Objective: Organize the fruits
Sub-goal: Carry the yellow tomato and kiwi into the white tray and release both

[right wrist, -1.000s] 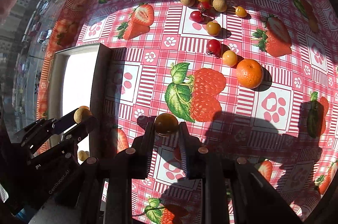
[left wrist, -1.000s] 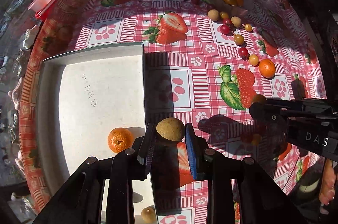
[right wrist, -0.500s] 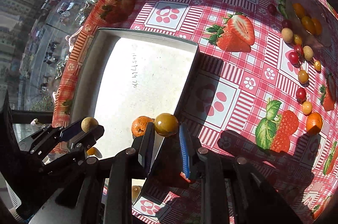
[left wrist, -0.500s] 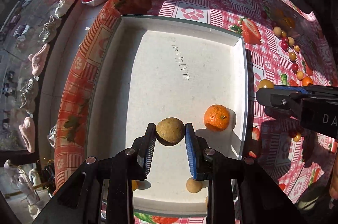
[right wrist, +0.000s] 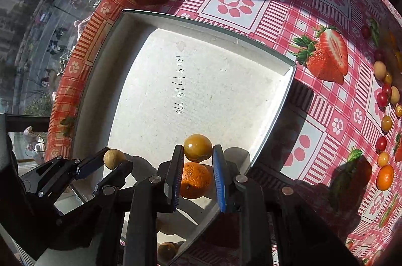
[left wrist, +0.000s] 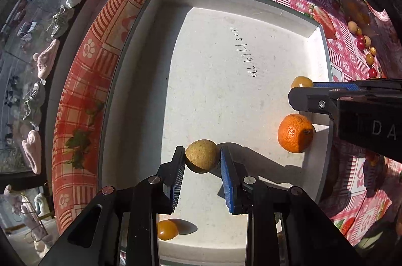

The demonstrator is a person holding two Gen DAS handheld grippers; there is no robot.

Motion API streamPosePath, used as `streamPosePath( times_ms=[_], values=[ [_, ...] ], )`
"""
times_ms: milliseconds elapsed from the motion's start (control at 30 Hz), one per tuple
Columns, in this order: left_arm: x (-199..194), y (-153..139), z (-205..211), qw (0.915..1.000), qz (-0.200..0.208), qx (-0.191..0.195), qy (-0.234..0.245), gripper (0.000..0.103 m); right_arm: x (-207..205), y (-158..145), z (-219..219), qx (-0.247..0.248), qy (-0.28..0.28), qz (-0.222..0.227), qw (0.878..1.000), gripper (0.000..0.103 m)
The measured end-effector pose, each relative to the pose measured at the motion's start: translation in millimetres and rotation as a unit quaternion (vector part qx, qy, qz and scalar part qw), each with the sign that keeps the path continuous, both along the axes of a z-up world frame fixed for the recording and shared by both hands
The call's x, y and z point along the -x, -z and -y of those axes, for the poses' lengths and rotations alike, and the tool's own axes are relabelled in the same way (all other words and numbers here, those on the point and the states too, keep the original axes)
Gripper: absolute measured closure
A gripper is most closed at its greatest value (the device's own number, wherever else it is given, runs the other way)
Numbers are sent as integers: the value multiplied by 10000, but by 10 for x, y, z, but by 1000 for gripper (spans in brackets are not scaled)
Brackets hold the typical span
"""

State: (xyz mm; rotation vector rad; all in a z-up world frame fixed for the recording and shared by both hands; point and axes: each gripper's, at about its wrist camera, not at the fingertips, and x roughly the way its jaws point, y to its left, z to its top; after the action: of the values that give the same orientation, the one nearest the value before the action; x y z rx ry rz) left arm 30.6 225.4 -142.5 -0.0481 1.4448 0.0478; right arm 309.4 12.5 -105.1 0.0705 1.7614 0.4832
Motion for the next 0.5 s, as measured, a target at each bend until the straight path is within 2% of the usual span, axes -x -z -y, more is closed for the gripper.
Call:
streamPosePath(
  times_ms=[367, 400, 433, 467, 500],
  values=[
    [-33, 109, -8, 9999, -91, -64, 28, 72, 23, 201, -187, 197, -228, -107, 9995, 78],
    [-39, 115, 1, 9999, -96, -63, 56, 66, 27, 209, -188, 197, -233, -109, 9995, 77],
    [-40, 118, 5, 9999, -90, -79, 62, 39, 32, 224, -195, 201, -241, -123, 9994, 77],
    [-32, 105, 15, 9998, -9, -173, 38, 21, 24, 249, -197, 210, -255, -146, 9993, 75],
    [-21, 84, 19, 9996, 105, -269, 35, 21, 23, 248, -202, 213, -274, -140, 9993, 73]
  ],
)
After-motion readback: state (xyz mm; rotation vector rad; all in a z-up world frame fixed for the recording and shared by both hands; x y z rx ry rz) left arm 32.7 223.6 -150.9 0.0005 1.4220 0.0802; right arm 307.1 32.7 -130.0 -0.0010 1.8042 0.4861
